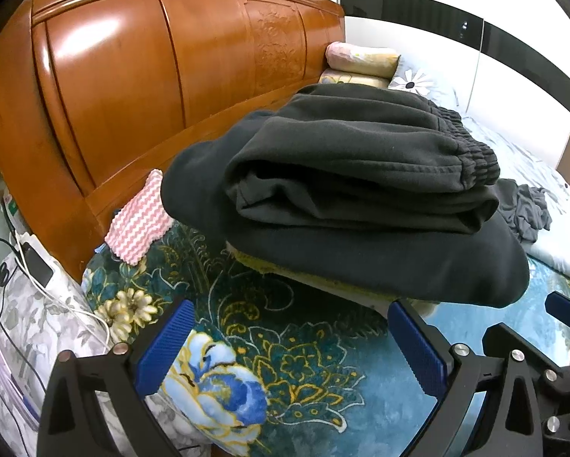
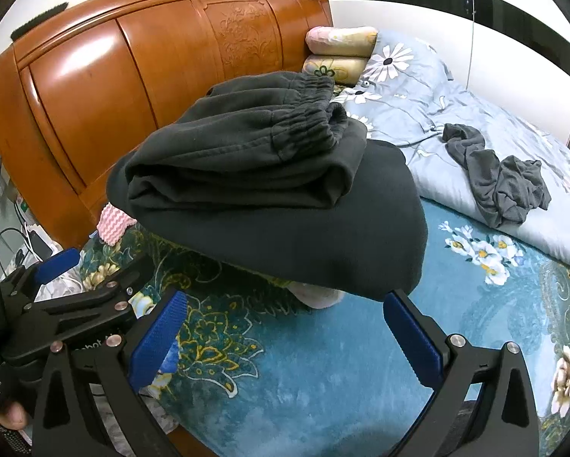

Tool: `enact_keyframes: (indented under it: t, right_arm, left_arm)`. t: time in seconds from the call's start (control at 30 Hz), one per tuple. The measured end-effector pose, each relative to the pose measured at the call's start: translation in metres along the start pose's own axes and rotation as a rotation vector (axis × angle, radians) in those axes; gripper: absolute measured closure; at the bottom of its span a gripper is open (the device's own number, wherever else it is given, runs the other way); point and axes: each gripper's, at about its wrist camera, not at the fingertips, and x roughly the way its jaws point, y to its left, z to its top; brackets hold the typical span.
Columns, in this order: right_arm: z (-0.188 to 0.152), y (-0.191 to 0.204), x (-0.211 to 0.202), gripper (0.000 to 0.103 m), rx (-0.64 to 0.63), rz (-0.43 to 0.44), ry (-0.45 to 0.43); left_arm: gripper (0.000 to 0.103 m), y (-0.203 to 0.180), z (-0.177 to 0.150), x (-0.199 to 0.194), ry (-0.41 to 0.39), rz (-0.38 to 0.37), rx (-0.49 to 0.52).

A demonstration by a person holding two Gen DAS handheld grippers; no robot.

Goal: Fold clothes

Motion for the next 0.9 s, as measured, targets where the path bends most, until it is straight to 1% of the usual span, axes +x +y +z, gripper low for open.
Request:
enact_keyframes:
  t: [0.9]
  right_arm:
    - [-0.004, 0.004, 0.016, 0.000, -0.001, -0.018, 0.044]
  left_arm:
    - [0.000, 0.004, -0.010, 0.014, 0.032, -0.016, -0.015]
